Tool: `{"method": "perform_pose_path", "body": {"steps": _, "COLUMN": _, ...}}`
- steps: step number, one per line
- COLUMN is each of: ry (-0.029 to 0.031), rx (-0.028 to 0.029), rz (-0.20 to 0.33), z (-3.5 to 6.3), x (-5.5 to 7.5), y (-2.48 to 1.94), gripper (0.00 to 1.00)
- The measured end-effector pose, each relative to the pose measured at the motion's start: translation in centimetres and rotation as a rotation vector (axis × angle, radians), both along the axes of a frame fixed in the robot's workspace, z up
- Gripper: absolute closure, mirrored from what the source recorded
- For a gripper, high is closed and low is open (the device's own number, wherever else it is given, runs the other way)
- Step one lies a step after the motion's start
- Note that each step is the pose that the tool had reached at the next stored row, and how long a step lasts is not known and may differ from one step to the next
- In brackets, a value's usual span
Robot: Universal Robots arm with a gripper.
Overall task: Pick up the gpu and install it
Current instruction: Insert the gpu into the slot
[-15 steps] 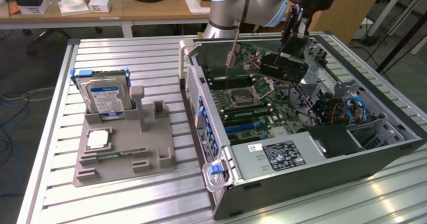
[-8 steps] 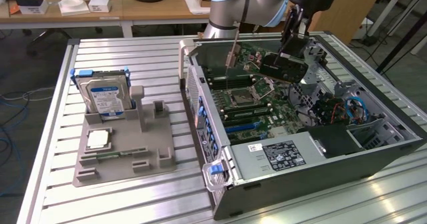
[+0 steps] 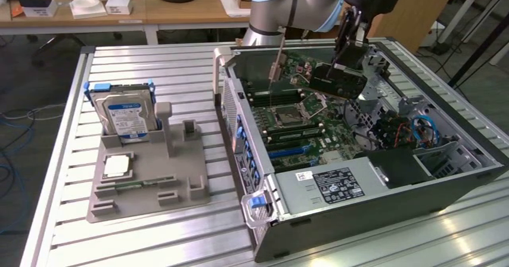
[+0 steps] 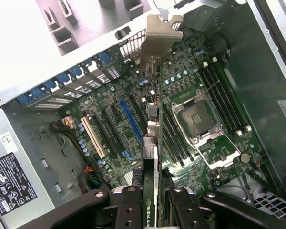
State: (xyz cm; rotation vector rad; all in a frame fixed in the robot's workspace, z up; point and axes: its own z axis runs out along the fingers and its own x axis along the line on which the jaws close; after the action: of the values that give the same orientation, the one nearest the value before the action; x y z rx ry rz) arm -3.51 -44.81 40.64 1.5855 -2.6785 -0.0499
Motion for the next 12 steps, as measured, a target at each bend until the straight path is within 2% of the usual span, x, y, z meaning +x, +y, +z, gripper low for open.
{"method": "perform_pose_path", "body": {"steps": 12, "ry": 0.0, "rx": 0.0, "rz": 0.009, "z": -0.12, "x": 0.01, "y": 0.0, "gripper": 0.74}}
